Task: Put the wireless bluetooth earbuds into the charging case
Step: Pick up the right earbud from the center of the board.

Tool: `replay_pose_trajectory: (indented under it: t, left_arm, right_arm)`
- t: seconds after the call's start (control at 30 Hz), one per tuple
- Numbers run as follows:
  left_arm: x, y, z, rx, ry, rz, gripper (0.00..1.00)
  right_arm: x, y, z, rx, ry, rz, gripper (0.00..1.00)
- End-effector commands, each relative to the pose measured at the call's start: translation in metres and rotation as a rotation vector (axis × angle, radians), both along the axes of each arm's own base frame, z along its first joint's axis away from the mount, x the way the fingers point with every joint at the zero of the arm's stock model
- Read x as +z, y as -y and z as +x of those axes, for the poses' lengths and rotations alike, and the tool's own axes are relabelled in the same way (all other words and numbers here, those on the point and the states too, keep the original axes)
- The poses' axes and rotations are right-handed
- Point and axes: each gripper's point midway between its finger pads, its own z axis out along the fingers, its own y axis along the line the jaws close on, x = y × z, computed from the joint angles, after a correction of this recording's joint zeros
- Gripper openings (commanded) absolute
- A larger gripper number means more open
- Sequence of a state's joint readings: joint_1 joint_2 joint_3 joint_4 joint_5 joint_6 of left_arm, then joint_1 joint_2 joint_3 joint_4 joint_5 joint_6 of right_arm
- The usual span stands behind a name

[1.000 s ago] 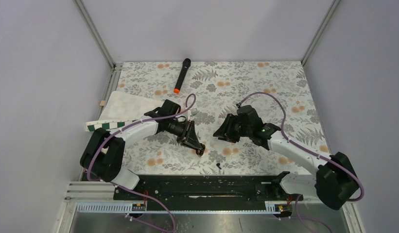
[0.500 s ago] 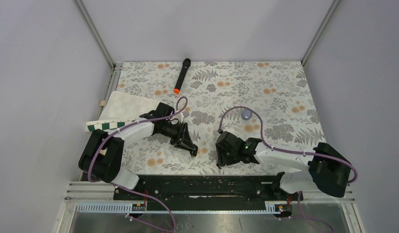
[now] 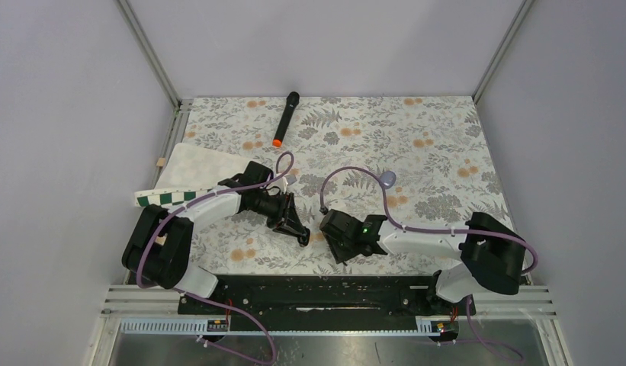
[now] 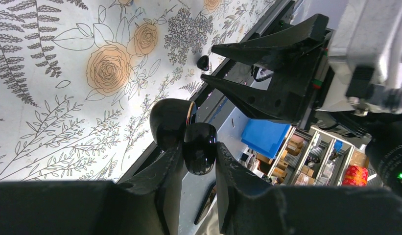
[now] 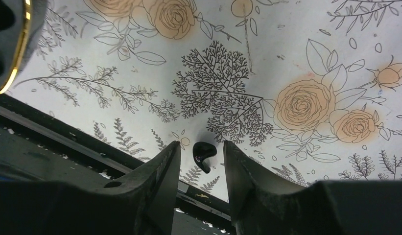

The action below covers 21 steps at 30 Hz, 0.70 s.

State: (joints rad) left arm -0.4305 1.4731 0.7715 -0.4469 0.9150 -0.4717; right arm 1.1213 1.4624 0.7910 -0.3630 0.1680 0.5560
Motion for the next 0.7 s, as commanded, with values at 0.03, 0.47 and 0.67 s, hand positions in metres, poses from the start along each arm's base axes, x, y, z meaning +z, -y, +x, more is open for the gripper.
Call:
replay_pose_trajectory:
  t: [0.03,0.47,0.67]
  left_arm:
    - [0.011,0.005,0.005,-0.020,0.051,-0.050,0.00]
    - [0.010,0.007,-0.003,-0.068,0.027,-0.060,0.00]
    - [0.011,0.008,-0.002,-0.068,0.030,-0.061,0.00]
  right_arm:
    - [-0.001,0.002,0.001,0.045,0.022,-0.066,0.44]
    - [-0.017,0.007,-0.002,0.050,0.006,-0.106,0.41]
    - [-0.017,0.009,-0.001,0.049,0.015,-0.110,0.34]
